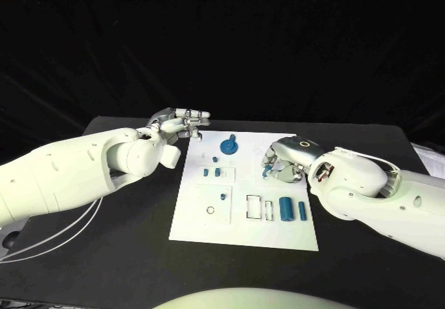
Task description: Assemble the parts on the task board
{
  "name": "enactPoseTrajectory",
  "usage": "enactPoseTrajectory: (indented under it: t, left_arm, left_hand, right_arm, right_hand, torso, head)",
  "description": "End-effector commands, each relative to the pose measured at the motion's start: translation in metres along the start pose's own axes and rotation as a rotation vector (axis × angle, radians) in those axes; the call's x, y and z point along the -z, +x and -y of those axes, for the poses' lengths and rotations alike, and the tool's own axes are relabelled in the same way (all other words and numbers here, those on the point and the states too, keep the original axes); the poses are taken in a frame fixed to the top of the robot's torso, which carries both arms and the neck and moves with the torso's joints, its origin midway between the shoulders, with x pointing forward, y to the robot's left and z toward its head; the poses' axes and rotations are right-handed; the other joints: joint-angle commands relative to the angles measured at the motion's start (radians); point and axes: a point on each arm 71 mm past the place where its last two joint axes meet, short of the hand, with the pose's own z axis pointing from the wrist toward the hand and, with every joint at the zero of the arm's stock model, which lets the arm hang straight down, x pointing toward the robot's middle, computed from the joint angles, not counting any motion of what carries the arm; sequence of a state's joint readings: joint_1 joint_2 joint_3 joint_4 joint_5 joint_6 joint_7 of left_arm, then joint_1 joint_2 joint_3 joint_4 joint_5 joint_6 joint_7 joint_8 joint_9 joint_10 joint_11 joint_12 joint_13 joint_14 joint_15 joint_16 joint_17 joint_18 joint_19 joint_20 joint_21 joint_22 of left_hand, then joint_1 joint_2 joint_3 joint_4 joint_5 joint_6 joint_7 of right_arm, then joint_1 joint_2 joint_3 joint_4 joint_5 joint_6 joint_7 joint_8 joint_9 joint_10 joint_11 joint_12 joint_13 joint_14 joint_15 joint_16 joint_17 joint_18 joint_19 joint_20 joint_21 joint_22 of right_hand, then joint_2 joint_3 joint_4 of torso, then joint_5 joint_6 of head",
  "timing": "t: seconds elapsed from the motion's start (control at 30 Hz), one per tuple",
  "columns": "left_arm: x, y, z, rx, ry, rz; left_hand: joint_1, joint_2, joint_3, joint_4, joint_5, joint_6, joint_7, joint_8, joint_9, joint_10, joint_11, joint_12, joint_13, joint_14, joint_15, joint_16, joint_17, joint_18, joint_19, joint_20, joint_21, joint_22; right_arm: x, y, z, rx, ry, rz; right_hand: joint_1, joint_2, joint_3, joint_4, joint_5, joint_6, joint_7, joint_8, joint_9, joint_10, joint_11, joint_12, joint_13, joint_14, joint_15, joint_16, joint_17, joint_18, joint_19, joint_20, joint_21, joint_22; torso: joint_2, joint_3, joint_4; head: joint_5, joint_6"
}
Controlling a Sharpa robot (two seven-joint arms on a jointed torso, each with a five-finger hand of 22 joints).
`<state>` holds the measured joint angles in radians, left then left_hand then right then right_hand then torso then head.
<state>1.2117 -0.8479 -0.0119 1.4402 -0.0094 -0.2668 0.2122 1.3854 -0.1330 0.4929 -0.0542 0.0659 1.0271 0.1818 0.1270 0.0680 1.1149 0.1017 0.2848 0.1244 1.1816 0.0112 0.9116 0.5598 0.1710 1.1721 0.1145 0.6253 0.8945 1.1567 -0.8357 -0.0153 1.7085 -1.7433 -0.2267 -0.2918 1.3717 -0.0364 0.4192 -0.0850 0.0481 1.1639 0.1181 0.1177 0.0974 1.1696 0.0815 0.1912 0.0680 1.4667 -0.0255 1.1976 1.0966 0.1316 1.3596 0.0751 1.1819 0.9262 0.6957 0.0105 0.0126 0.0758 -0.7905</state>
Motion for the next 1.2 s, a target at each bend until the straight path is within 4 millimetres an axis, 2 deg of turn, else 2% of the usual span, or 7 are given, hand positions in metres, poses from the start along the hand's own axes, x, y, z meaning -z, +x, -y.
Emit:
enactPoseTrajectory:
  t: [0.03,0.17,0.33,0.7,0.87,1.0,1.2]
  left_arm:
    - [0.000,0.002,0.001,0.001,0.007,-0.020]
    - [0.000,0.002,0.001,0.001,0.007,-0.021]
    - [0.000,0.003,0.001,0.002,0.007,-0.022]
    - [-0.002,0.006,0.000,0.004,0.008,-0.031]
    - [-0.002,0.008,0.000,0.005,0.008,-0.036]
    - [-0.003,0.008,0.000,0.005,0.007,-0.037]
    - [-0.003,0.009,0.000,0.006,0.007,-0.039]
  left_hand:
    - [-0.001,0.010,-0.006,0.001,0.002,-0.008,0.000,0.002,-0.001,-0.007,0.000,0.007,0.002,-0.005,0.004,-0.003,-0.001,0.011,0.005,-0.001,-0.006,-0.001]
    - [-0.001,0.010,-0.006,0.001,0.002,-0.008,0.000,0.002,-0.001,-0.007,0.000,0.007,0.002,-0.005,0.004,-0.003,-0.001,0.011,0.005,-0.001,-0.006,-0.001]
    - [-0.001,0.010,-0.006,0.001,0.002,-0.008,0.000,0.002,-0.001,-0.007,0.000,0.007,0.002,-0.005,0.004,-0.003,-0.001,0.011,0.005,-0.001,-0.006,-0.001]
    - [-0.001,0.011,-0.007,0.001,0.002,-0.008,0.000,0.003,0.000,-0.008,0.000,0.008,0.002,-0.005,0.005,-0.003,-0.002,0.011,0.005,-0.001,-0.006,-0.001]
    - [-0.001,0.011,-0.007,0.001,0.002,-0.008,0.000,0.003,0.000,-0.008,0.000,0.008,0.002,-0.005,0.005,-0.003,-0.002,0.011,0.005,-0.001,-0.006,-0.001]
    - [-0.001,0.011,-0.007,0.001,0.002,-0.008,0.000,0.003,0.000,-0.008,0.000,0.008,0.002,-0.005,0.005,-0.003,-0.002,0.011,0.005,-0.001,-0.006,-0.001]
    - [-0.001,0.011,-0.007,0.001,0.002,-0.008,0.000,0.003,0.000,-0.008,0.000,0.008,0.002,-0.005,0.005,-0.003,-0.002,0.011,0.005,-0.001,-0.006,-0.001]
  right_arm:
    - [0.006,-0.012,-0.004,-0.042,0.009,0.065]
    - [0.009,-0.018,-0.016,-0.060,-0.022,0.078]
    - [0.006,-0.016,-0.044,-0.097,-0.093,0.065]
    - [-0.006,0.012,-0.106,-0.156,-0.287,-0.007]
    - [-0.010,0.032,-0.118,-0.176,-0.317,-0.045]
    - [-0.013,0.043,-0.121,-0.183,-0.321,-0.064]
    - [-0.017,0.055,-0.121,-0.178,-0.308,-0.090]
  right_hand:
    - [-0.006,0.003,0.001,0.005,0.000,0.007,0.001,0.003,0.001,0.032,-0.028,-0.005,0.001,0.030,-0.004,0.004,0.002,-0.015,0.007,0.000,0.006,0.002]
    - [-0.005,0.003,0.002,0.004,0.001,0.006,0.001,0.003,0.001,0.033,-0.028,-0.006,0.001,0.030,-0.004,0.006,0.003,-0.015,0.008,0.000,0.007,0.004]
    - [-0.004,0.003,0.004,0.004,0.001,0.006,0.001,0.002,0.001,0.033,-0.029,-0.007,0.001,0.031,-0.005,0.006,0.003,-0.015,0.008,-0.001,0.007,0.003]
    - [-0.004,0.003,0.011,0.002,0.005,-0.001,0.005,-0.002,0.000,0.030,-0.025,-0.016,0.000,0.030,-0.004,0.004,0.000,-0.014,0.005,-0.001,0.003,-0.003]
    - [-0.004,0.004,0.013,0.002,0.006,-0.002,0.006,-0.003,0.000,0.030,-0.025,-0.018,0.000,0.030,-0.003,0.005,0.002,-0.014,0.005,-0.001,0.004,-0.003]
    - [-0.003,0.004,0.014,0.001,0.006,-0.003,0.006,-0.003,0.000,0.029,-0.025,-0.019,0.000,0.030,-0.003,0.005,0.002,-0.014,0.005,-0.001,0.004,-0.003]
    - [-0.003,0.004,0.014,0.001,0.006,-0.003,0.006,-0.004,0.000,0.029,-0.025,-0.019,0.000,0.030,-0.003,0.005,0.002,-0.014,0.005,-0.001,0.004,-0.003]
  torso:
    - [0.001,0.0004,0.0004]
    - [0.001,0.0007,0.0014]
    - [0.001,-0.0002,-0.0002]
    - [0.001,-0.0022,0.0007]
    - [0.002,-0.0006,0.0008]
    - [0.002,-0.0008,-0.0015]
    - [0.002,-0.0001,0.0004]
  head:
    - [0.000,0.002]
    - [0.000,0.005]
    - [0.004,0.006]
    - [0.015,0.003]
    - [0.023,-0.002]
    - [0.026,-0.004]
    - [0.028,-0.007]
